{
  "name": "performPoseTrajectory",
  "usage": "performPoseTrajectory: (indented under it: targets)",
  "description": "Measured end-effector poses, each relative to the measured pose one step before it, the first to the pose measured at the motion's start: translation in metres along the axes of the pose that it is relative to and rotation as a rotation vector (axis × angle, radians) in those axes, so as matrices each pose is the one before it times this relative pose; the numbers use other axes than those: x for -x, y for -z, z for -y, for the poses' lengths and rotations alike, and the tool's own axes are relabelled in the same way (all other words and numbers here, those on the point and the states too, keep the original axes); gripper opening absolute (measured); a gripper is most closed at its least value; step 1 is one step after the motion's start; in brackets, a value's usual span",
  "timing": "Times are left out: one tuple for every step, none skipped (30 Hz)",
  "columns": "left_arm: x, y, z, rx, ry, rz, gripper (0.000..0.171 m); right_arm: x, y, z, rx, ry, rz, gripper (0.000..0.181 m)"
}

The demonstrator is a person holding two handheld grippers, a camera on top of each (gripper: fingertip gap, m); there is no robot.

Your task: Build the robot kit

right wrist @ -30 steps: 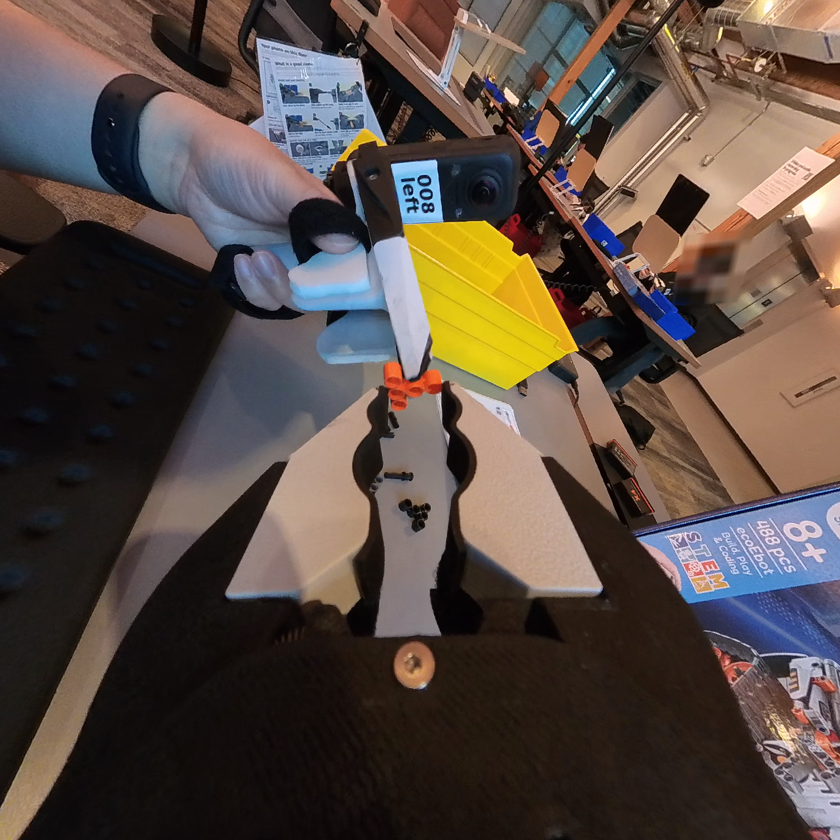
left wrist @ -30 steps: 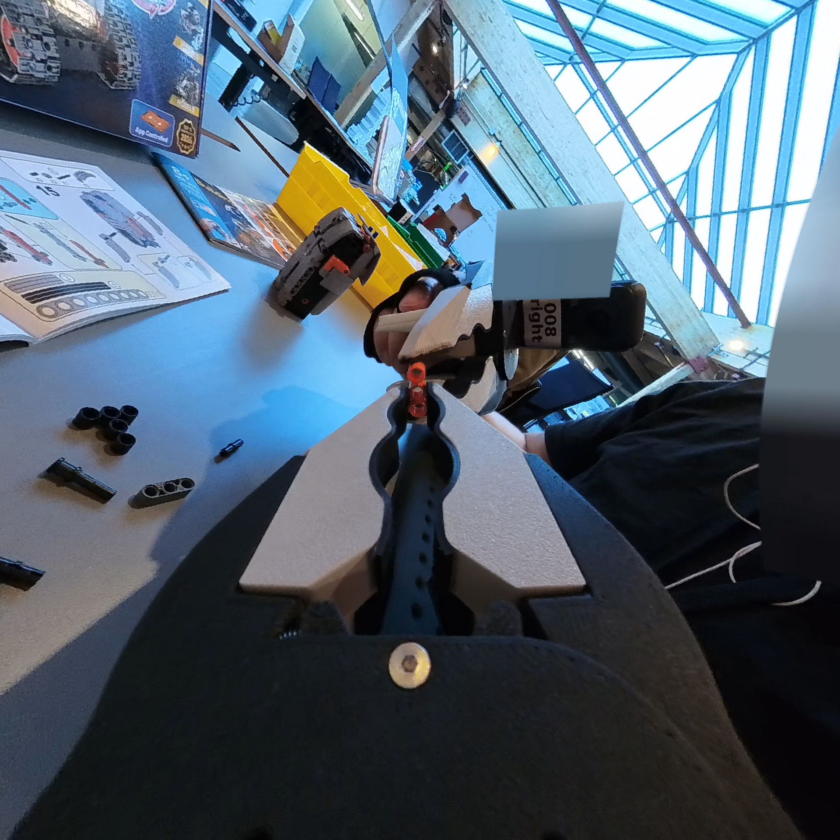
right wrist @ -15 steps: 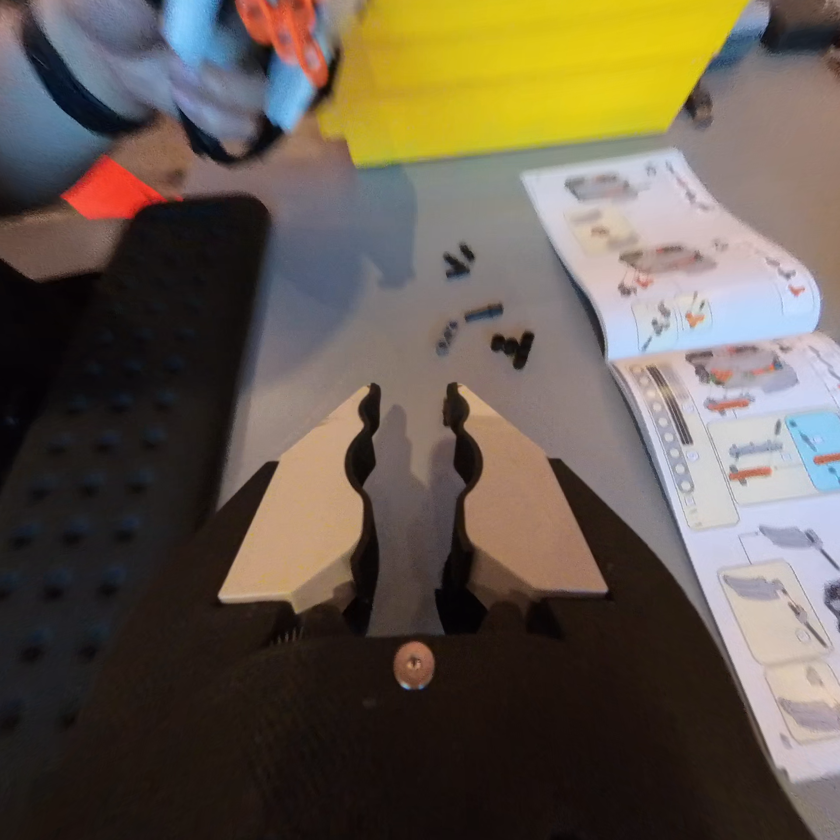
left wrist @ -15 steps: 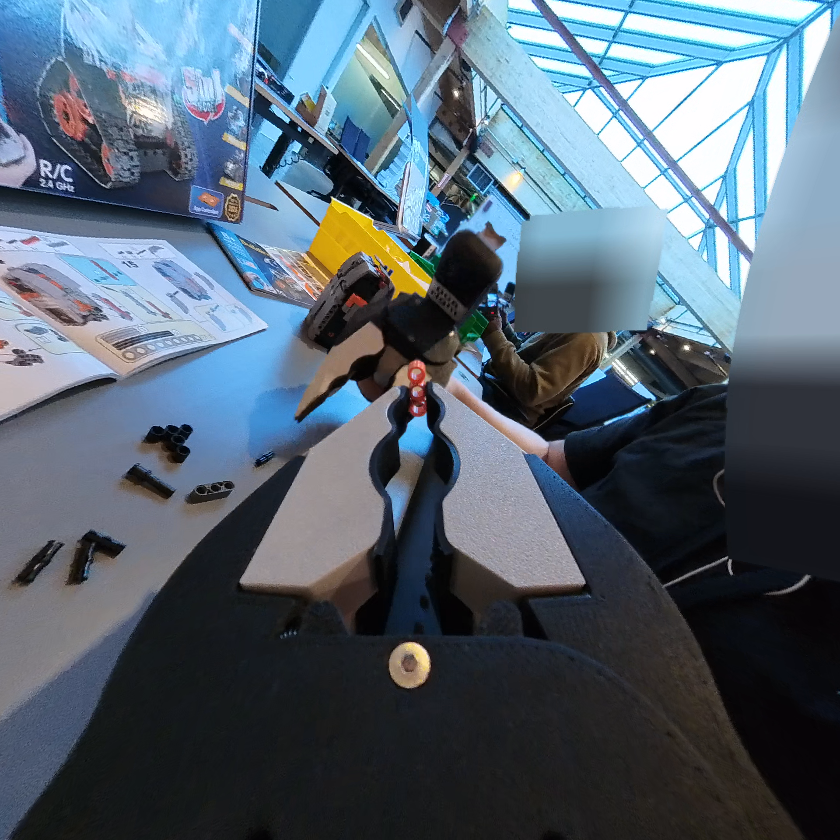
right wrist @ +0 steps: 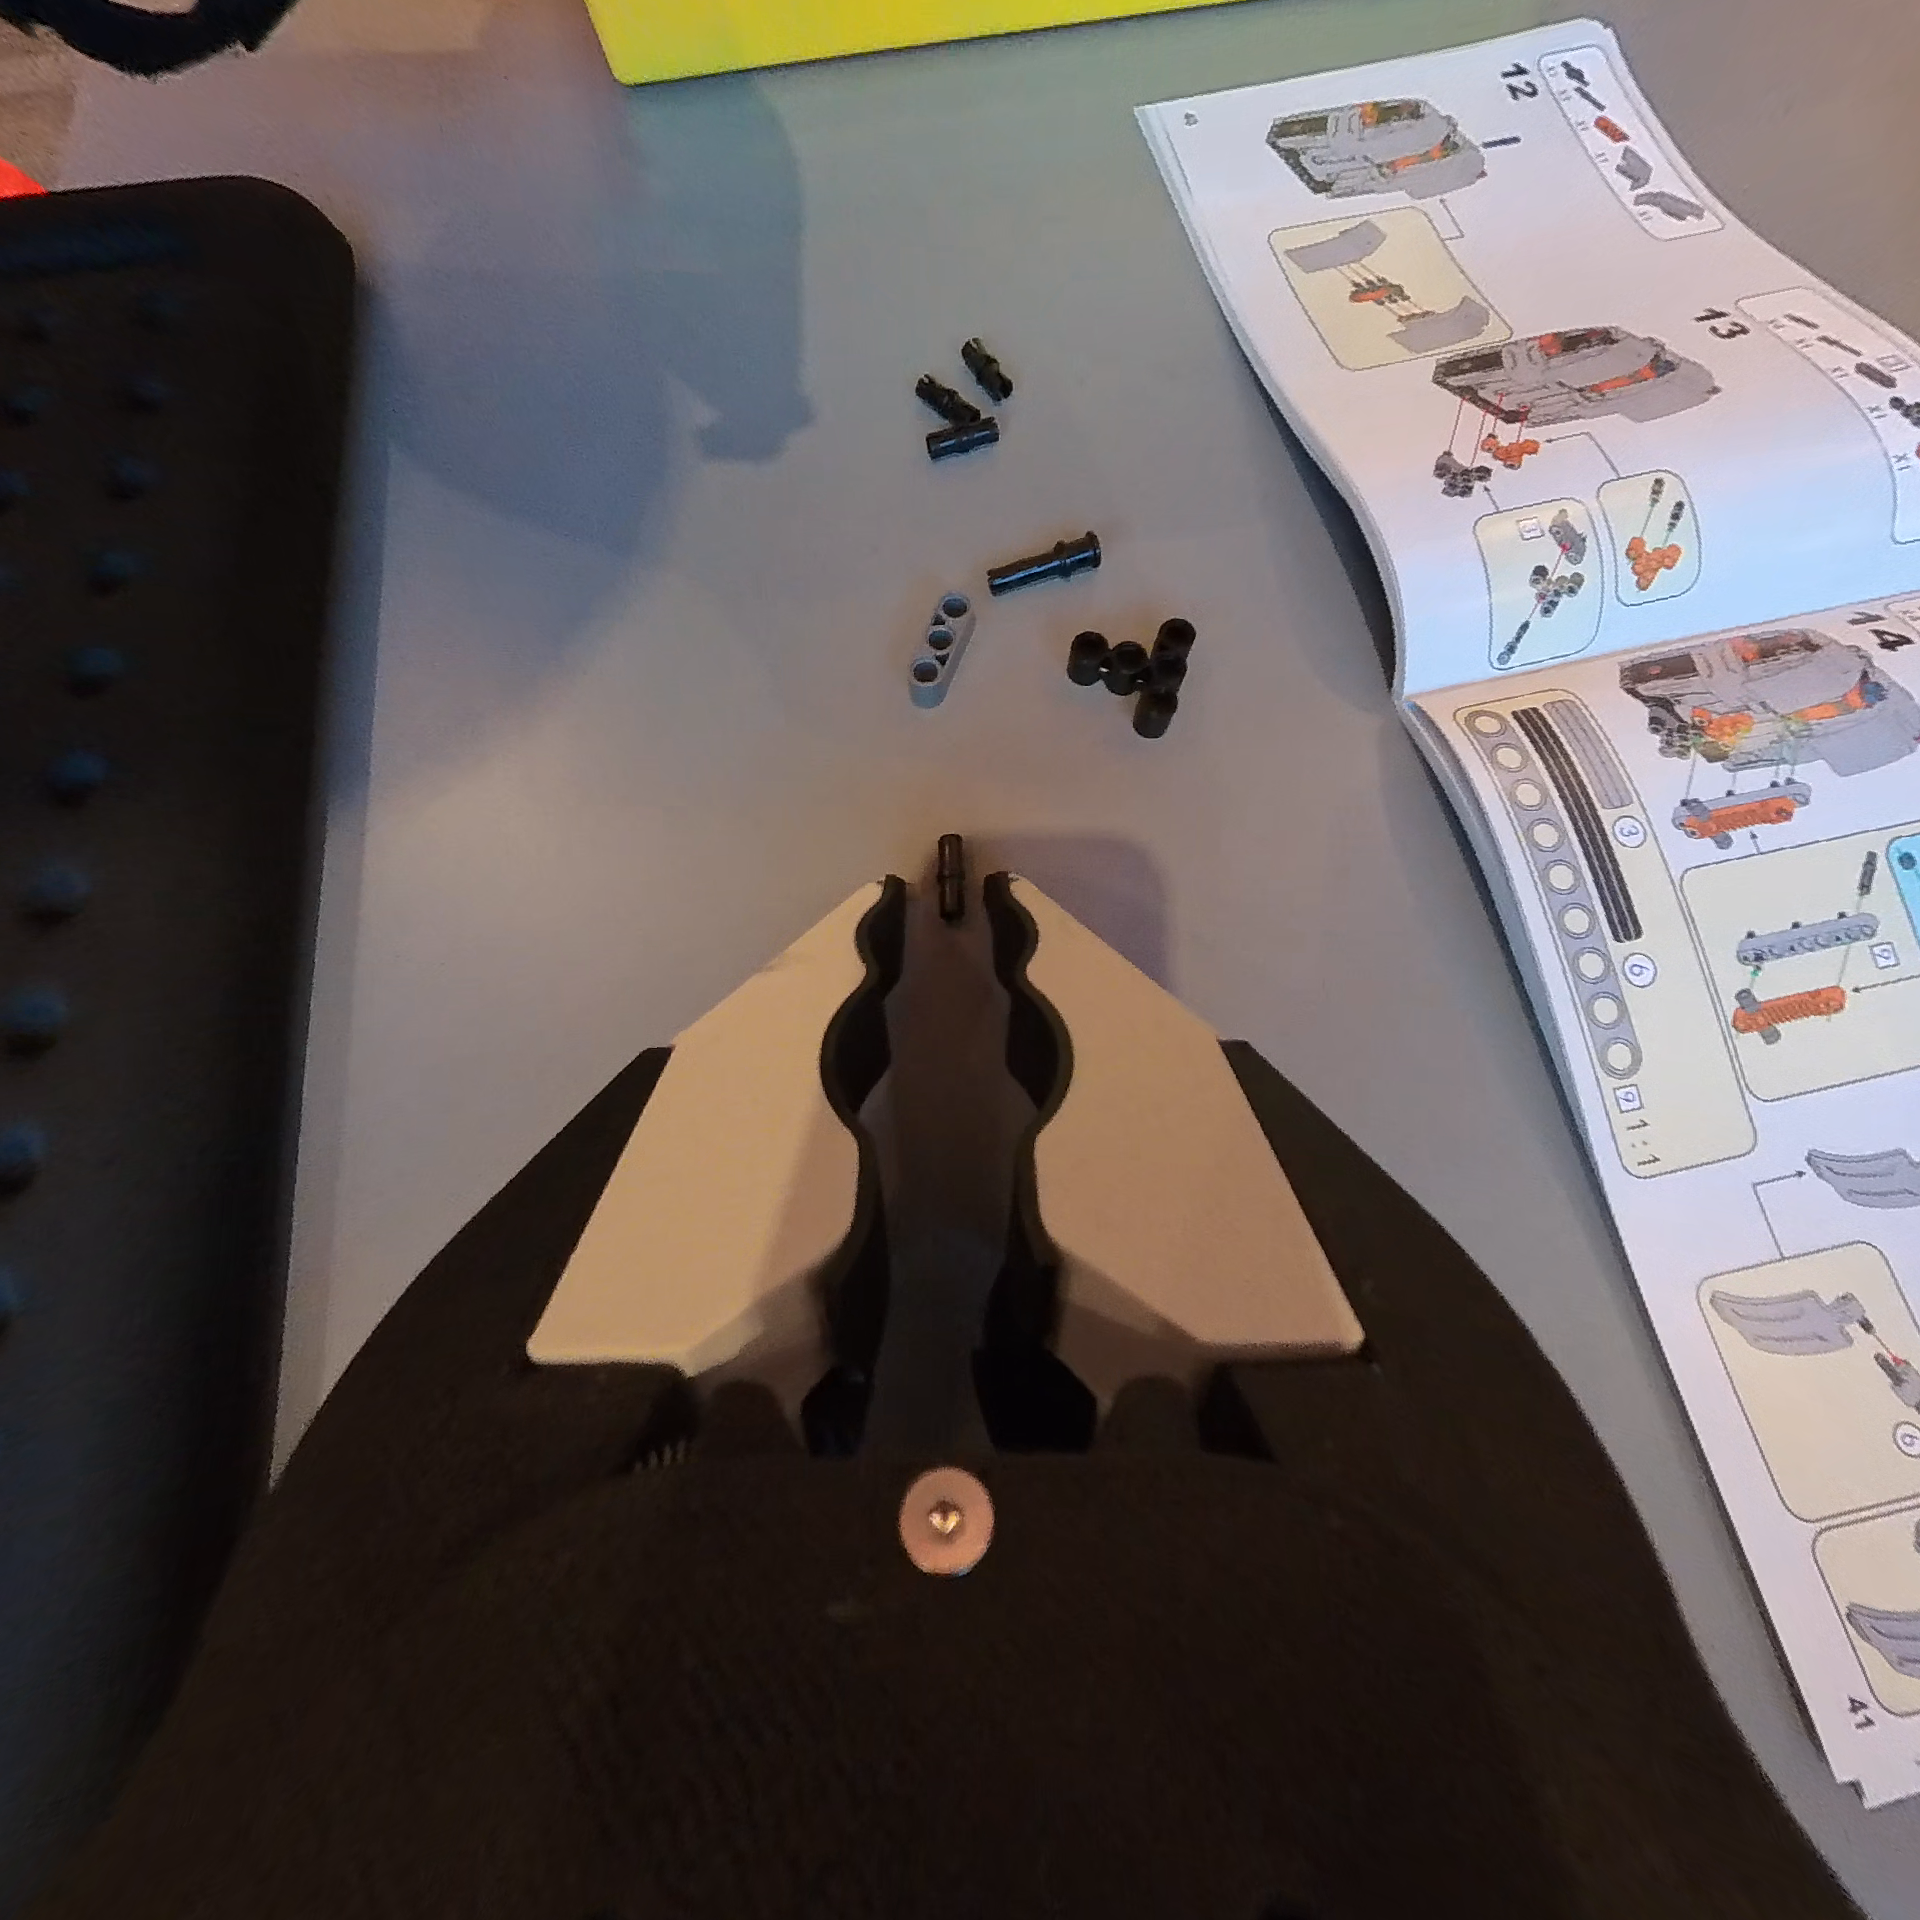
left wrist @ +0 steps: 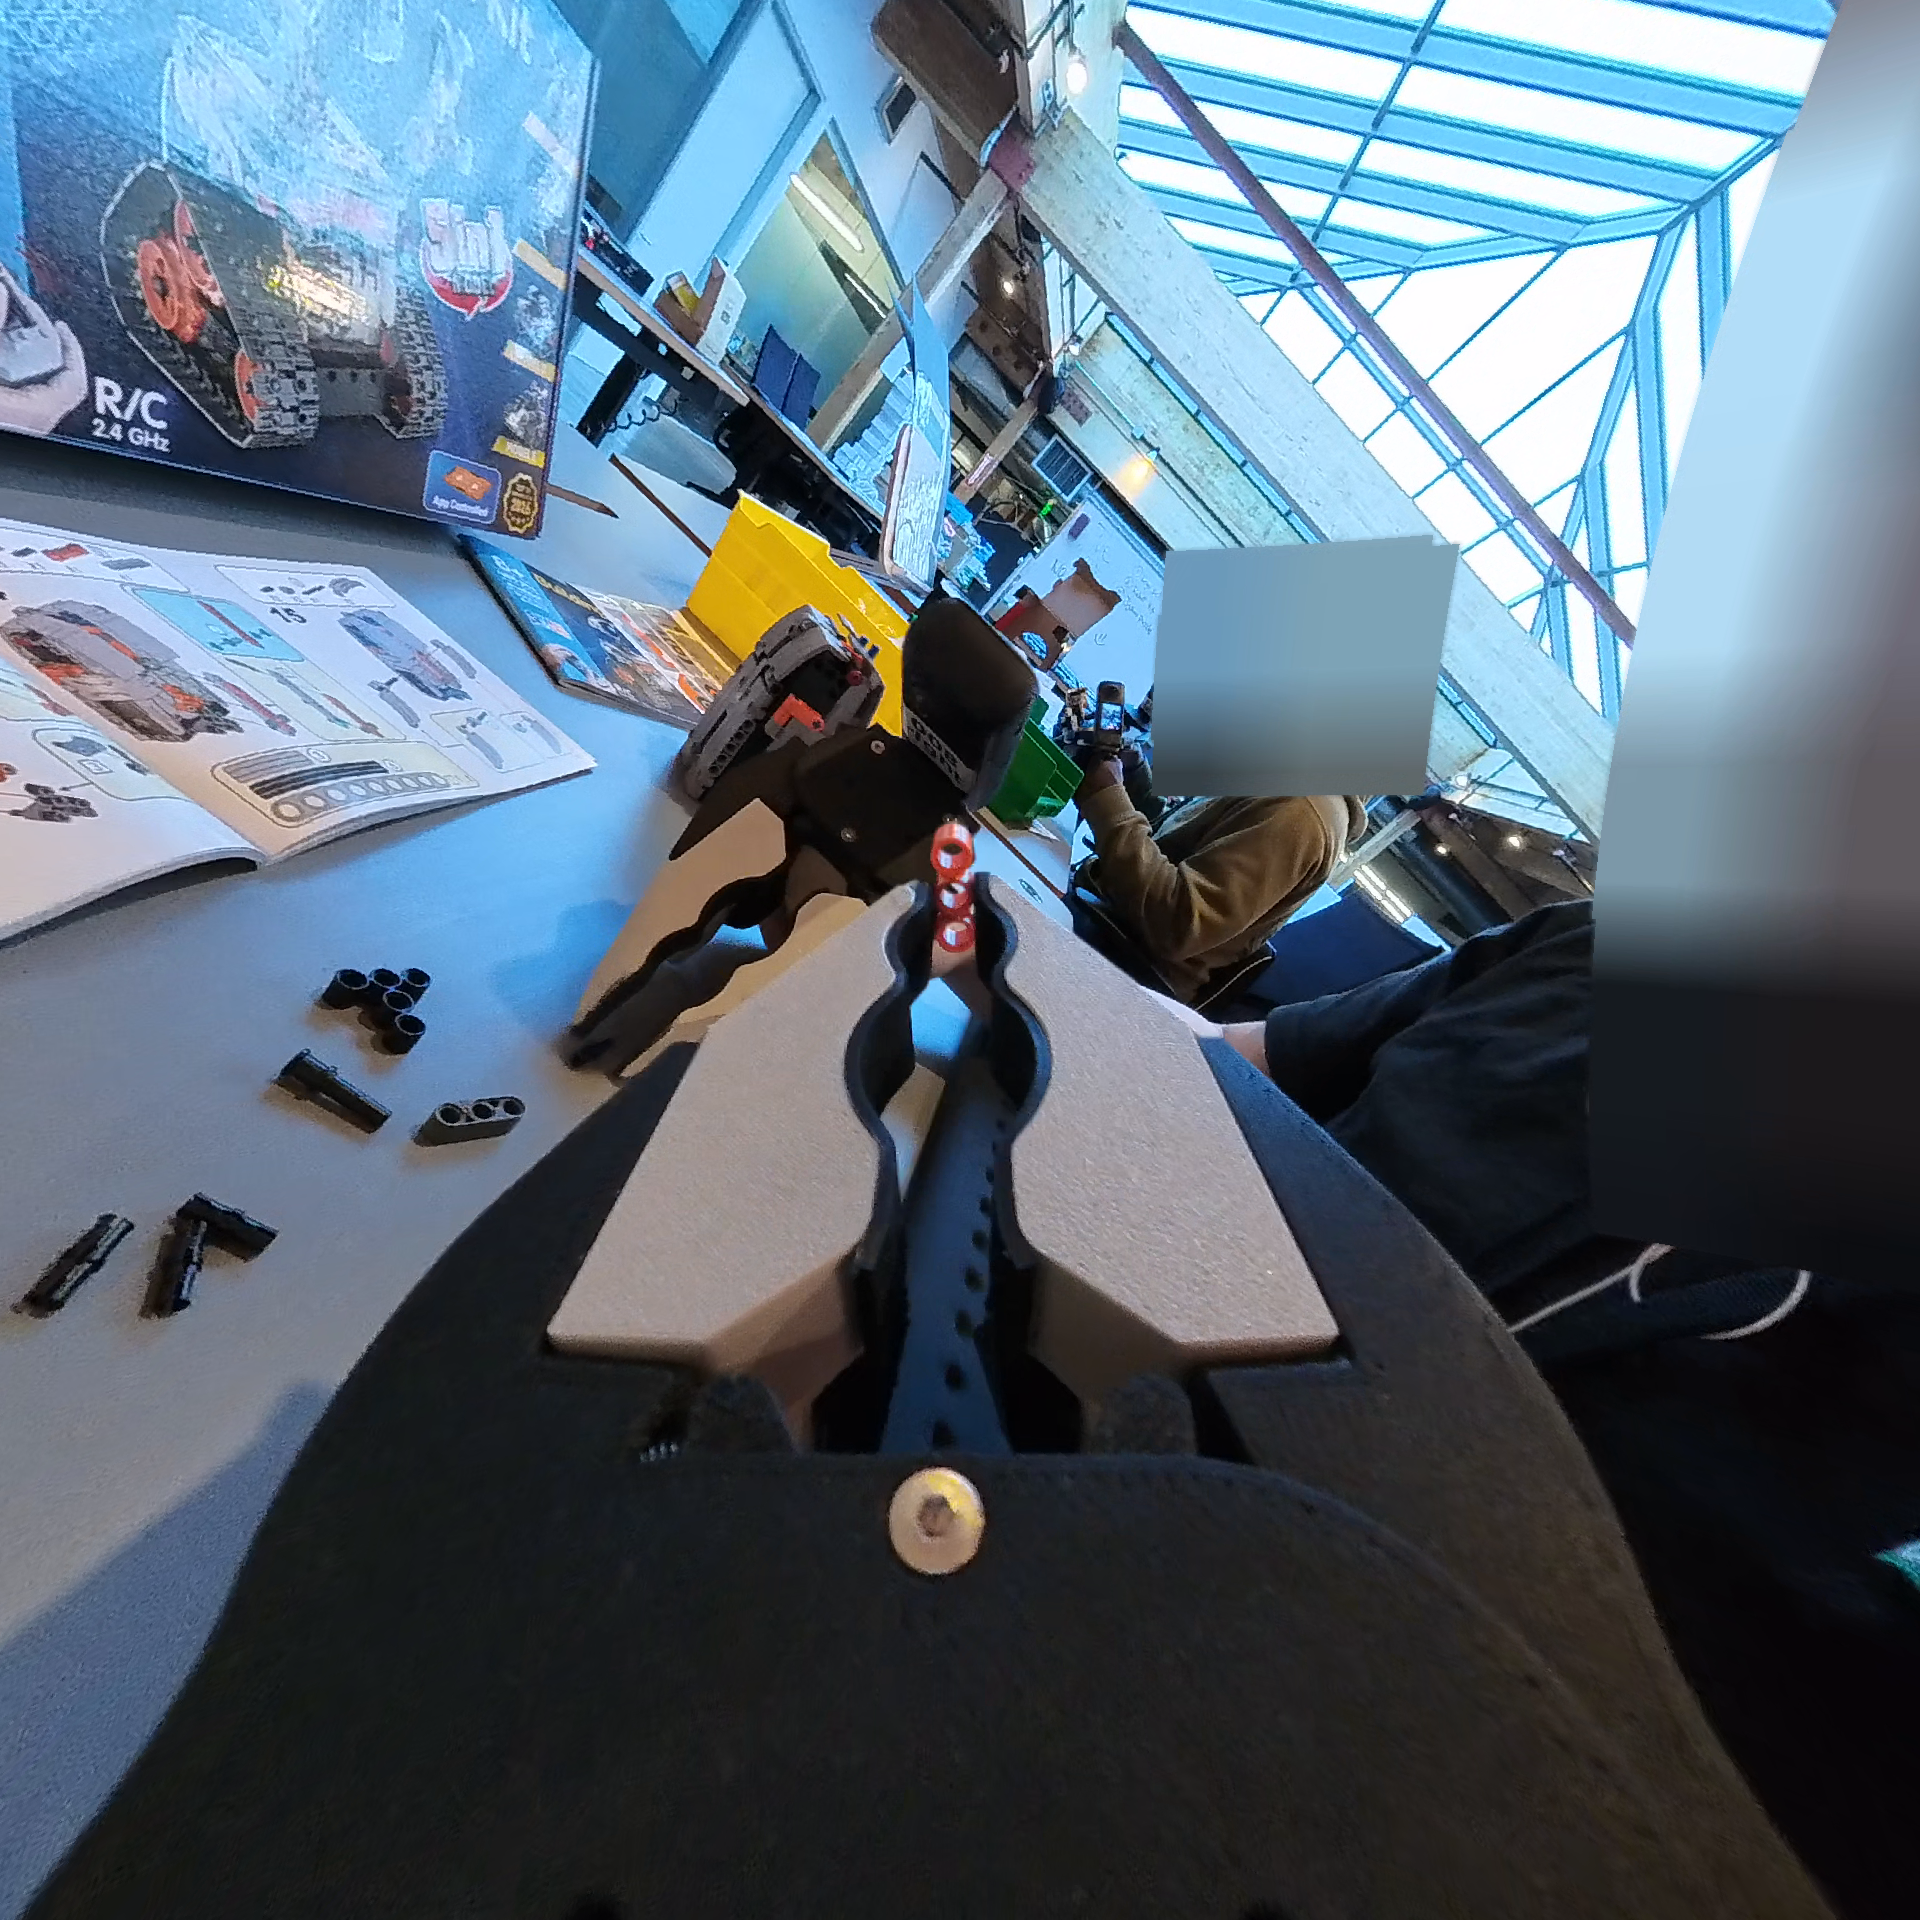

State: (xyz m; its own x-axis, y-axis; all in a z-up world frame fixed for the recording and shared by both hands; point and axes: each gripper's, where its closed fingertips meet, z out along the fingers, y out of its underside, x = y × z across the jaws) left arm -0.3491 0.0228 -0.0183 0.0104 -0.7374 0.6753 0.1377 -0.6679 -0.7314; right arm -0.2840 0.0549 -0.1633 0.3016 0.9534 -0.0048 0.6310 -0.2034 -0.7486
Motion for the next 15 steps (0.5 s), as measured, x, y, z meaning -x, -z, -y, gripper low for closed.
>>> performPoseTrajectory:
  targets:
    - [0.00177,-0.00067,0.00073,-0.00304,0.0011,0.0030,0.003,0.00019,-0.00054,0.00028,-0.0059,-0.0047,0.0049,0.014]
    - [0.00124,-0.00076,0.00189,-0.00557,0.0007,0.0013,0.003,0.00222,-0.00048,0.00016,-0.0028,-0.0067,0.0191,0.004]
    - [-0.00006,-0.00092,0.00404,-0.00877,-0.0047,-0.0026,0.003,-0.00010,-0.00026,0.00018,0.0029,-0.0099,0.0016,0.004]
    - [-0.00090,-0.00104,0.00623,-0.00807,-0.0153,-0.0021,0.003,0.00022,0.00027,-0.00024,0.0138,0.0015,0.0015,0.004]
    - [-0.00069,-0.00125,0.00888,-0.00729,-0.0255,0.0042,0.003,0.00000,-0.00001,0.00002,0.0132,0.0171,-0.0047,0.003]
    - [-0.00177,-0.00155,0.01162,-0.00571,-0.0334,0.0019,0.003,-0.00014,-0.00022,0.00085,0.0036,0.0233,-0.0092,0.003]
    - [-0.00305,-0.00205,0.01372,-0.00428,-0.0400,-0.0033,0.003,0.00056,0.00009,0.00185,-0.0018,0.0175,-0.0032,0.003]
    - [-0.00247,-0.00261,0.01531,-0.00343,-0.0463,-0.0007,0.003,0.00006,0.00221,0.00437,-0.0083,0.0173,-0.0033,0.003]
    - [-0.00117,-0.00339,0.01540,0.00194,-0.0480,0.0050,0.003,-0.00425,0.00545,0.00830,-0.0235,0.0230,-0.0276,0.003]
    - [-0.00088,-0.00427,0.01448,0.00887,-0.0439,0.0004,0.003,-0.00664,0.00824,0.01116,-0.0324,0.0228,-0.0332,0.002]
    - [-0.00189,-0.00533,0.01415,0.00815,-0.0399,-0.0115,0.003,-0.00860,0.01020,0.01286,-0.0358,0.0111,-0.0330,0.002]
    - [-0.00229,-0.00573,0.01426,0.00000,-0.0333,-0.0165,0.003,-0.00961,0.01163,0.01489,-0.0439,0.0017,-0.0306,0.003]
    - [-0.00307,-0.00634,0.01370,-0.00380,-0.0275,-0.0233,0.003,-0.00949,0.01221,0.01622,-0.0442,0.0057,-0.0250,0.003]
    - [-0.00350,-0.00680,0.01201,-0.00277,-0.0264,-0.0282,0.003,-0.01069,0.01215,0.01621,-0.0308,0.0134,-0.0296,0.003]
    - [-0.00206,-0.00687,0.01015,-0.00223,-0.0276,-0.0206,0.003,-0.01154,0.01165,0.01628,-0.0187,0.0220,-0.0346,0.003]
